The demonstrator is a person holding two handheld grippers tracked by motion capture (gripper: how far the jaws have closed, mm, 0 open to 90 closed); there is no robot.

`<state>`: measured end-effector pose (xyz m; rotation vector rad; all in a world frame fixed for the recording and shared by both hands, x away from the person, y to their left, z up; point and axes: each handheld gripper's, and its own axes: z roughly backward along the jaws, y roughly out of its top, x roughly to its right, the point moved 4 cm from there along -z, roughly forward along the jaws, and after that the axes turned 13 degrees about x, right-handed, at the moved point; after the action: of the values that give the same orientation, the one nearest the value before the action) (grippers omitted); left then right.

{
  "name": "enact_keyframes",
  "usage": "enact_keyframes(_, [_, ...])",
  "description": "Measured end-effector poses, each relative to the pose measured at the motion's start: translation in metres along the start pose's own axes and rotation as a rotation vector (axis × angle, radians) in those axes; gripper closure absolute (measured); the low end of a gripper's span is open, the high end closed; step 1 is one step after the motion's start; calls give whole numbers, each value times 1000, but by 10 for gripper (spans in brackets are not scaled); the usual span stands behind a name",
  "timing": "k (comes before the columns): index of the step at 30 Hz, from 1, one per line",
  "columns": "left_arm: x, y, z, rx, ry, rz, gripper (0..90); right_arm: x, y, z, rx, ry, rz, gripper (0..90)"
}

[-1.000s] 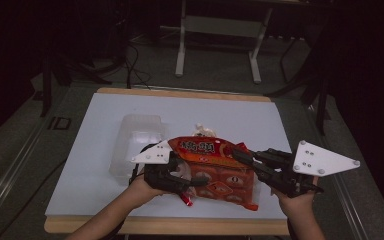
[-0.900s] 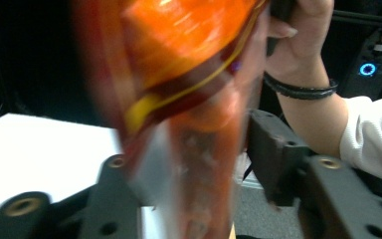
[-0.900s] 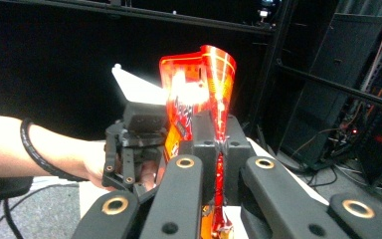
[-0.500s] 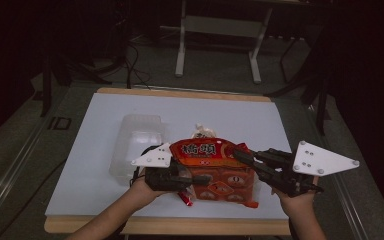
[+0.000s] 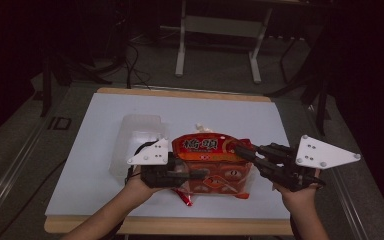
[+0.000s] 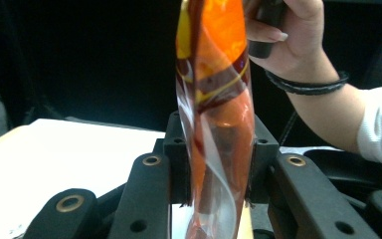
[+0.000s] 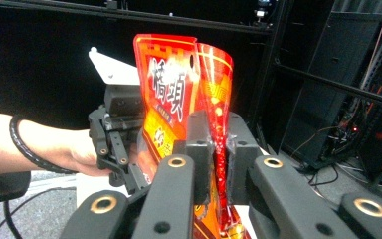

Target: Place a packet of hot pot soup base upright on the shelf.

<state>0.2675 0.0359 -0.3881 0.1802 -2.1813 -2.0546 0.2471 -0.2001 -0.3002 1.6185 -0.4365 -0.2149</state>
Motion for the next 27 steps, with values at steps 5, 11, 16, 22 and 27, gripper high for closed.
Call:
enact_keyframes(5, [0, 4, 1, 4, 29, -22, 714, 6, 1, 2, 18, -3, -27, 657])
enact_keyframes(11, [-3, 10, 3, 39, 60, -24, 714, 11, 1, 8, 50, -75, -4, 462])
enact_keyframes(16, [-11, 18, 13, 72, 111, -7, 714, 14, 1, 13, 62, -119, -8, 308])
enact_keyframes(22, [-23, 28, 30, 91, 189, -16, 714, 17, -2, 18, 81, -160, -31, 196])
enact_keyframes(27, [-34, 34, 46, 125, 270, -35, 713, 18, -8, 19, 81, -156, -51, 137])
